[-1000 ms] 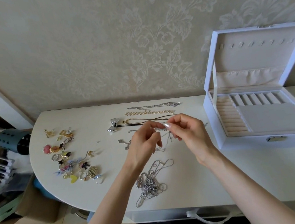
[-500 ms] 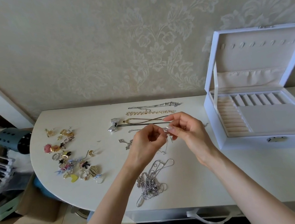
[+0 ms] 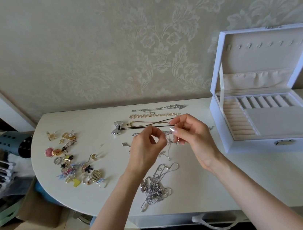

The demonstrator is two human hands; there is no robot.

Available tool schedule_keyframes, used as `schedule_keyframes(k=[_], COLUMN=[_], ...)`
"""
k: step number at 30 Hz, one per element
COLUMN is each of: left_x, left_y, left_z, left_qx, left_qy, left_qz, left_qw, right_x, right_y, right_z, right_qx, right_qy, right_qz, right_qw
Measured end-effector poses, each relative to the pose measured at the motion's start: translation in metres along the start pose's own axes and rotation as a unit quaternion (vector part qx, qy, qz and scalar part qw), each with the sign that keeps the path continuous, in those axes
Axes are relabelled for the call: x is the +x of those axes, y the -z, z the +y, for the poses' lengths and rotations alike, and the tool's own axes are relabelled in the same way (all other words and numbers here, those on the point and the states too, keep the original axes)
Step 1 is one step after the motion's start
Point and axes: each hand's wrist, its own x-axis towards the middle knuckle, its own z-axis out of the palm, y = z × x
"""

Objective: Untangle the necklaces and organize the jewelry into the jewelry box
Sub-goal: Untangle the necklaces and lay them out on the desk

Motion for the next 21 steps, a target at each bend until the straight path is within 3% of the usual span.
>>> schedule_keyframes(k=[8, 21], left_x=[-0.001, -0.004], left_y=[0.003, -0.003], left_z=[0.012, 0.011], left_qx=[-0.250, -0.322], left_qy=[0.082, 0.099], left_qz=[-0.043, -0.111], left_qw=[0.964, 0.935], right_x=[0.000, 0.002], right_y=[0.001, -0.001], right_z=[0.000, 0.000], right_qx=[-0.011, -0.027], right_qy=[-0.005, 0.010], right_qz=[0.020, 0.048], right_qw=[1.000, 0.998])
